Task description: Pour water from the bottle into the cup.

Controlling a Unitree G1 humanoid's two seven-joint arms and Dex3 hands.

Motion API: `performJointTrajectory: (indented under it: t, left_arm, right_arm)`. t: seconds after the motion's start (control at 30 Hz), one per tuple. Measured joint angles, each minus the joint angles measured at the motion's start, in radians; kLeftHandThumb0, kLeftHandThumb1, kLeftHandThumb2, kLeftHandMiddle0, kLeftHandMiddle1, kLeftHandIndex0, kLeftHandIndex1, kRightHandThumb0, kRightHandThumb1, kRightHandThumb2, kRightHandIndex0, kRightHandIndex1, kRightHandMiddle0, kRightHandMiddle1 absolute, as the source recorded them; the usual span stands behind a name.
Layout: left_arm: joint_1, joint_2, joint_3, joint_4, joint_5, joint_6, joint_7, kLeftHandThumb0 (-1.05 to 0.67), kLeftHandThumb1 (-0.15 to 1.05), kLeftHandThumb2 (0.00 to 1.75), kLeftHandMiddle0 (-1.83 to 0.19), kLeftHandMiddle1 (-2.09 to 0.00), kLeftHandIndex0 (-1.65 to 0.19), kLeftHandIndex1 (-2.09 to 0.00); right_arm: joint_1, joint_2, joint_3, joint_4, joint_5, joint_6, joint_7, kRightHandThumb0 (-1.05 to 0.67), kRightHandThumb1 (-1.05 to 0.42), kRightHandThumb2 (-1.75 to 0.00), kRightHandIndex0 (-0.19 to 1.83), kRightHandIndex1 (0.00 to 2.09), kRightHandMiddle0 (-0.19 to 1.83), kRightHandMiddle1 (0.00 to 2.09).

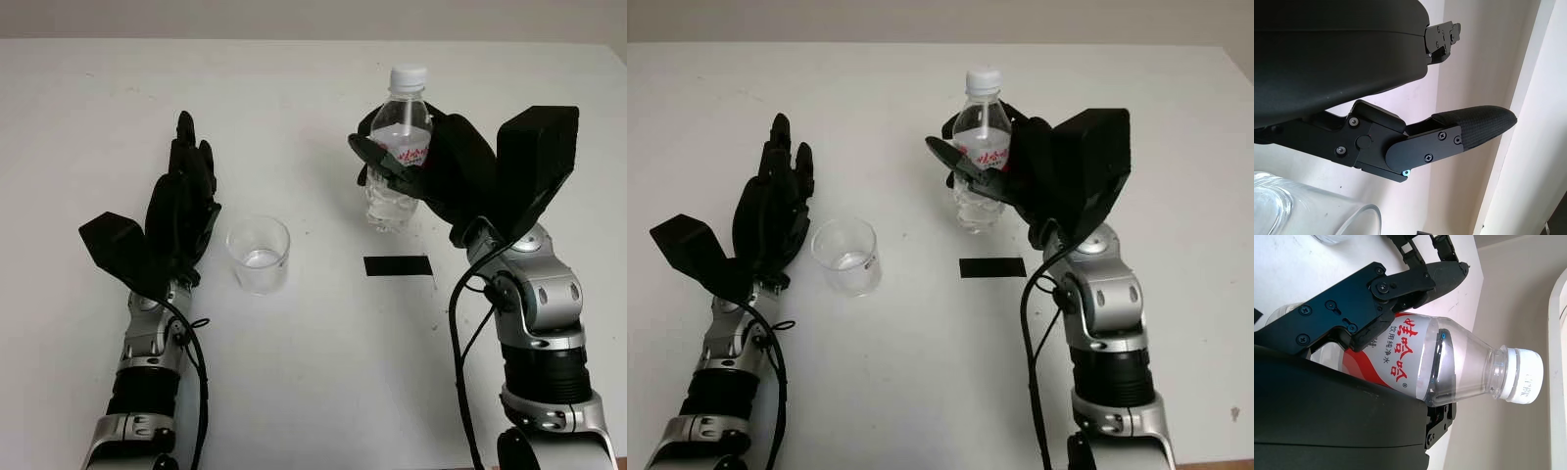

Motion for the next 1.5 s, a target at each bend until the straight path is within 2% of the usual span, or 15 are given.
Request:
performJointTrajectory:
  t: [0.73,1.2,1.5]
  left_arm:
    - [0.006,0.013,0.016,-0.008,-0.008,0.012,-0.020,-0.81,1.05,0.70,0.19,0.00,0.19,0.00]
    - [0.010,0.017,0.017,-0.015,-0.013,0.022,-0.024,-0.81,1.05,0.70,0.19,-0.01,0.19,0.00]
    - [0.011,0.020,0.018,-0.022,-0.013,0.029,-0.022,-0.81,1.05,0.70,0.19,-0.01,0.19,0.00]
  right_arm:
    - [0.142,0.044,0.004,-0.084,-0.025,0.009,-0.033,-0.41,-1.05,-0.38,1.47,2.09,1.15,2.09]
    - [0.165,0.050,0.008,-0.083,-0.059,-0.047,-0.029,-0.39,-1.05,-0.39,1.53,2.09,1.17,2.09]
    - [0.176,0.050,0.015,-0.008,-0.067,-0.144,0.011,-0.40,-1.05,-0.39,1.51,2.09,1.20,2.09]
